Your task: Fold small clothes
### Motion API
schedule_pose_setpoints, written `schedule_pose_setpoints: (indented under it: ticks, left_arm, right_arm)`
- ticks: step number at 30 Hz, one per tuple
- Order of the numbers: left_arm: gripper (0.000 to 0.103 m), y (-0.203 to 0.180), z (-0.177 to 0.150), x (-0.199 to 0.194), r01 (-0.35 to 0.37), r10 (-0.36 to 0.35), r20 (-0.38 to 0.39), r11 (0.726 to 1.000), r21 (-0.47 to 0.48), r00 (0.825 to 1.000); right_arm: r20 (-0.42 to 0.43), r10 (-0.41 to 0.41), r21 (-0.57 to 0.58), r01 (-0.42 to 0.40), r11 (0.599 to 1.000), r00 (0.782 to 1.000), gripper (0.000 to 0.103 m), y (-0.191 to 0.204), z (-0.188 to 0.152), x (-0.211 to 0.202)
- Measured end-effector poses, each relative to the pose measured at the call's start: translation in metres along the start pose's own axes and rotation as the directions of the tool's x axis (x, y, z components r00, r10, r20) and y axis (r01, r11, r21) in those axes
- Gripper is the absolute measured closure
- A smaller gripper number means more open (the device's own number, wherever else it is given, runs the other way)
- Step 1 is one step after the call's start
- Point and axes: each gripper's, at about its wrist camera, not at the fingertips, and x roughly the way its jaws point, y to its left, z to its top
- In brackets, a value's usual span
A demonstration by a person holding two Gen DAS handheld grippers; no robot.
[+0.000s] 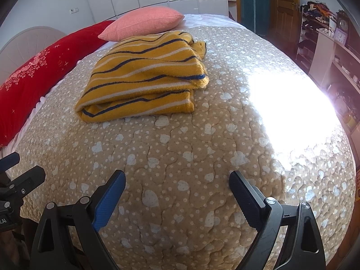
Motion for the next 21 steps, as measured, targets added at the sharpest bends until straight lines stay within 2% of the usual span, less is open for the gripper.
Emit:
schedule_pose_setpoints:
  ticks: [21]
  left_arm:
    - [0.0, 0.009, -0.005, 0.011, 0.064, -0.065, -0.038, 0.997, -0.047, 0.997]
  right_arm:
    - [0.0, -0.05, -0.066, 0.05, 0.997, 0.999, 0.007, 0.022, -0.001, 0.004]
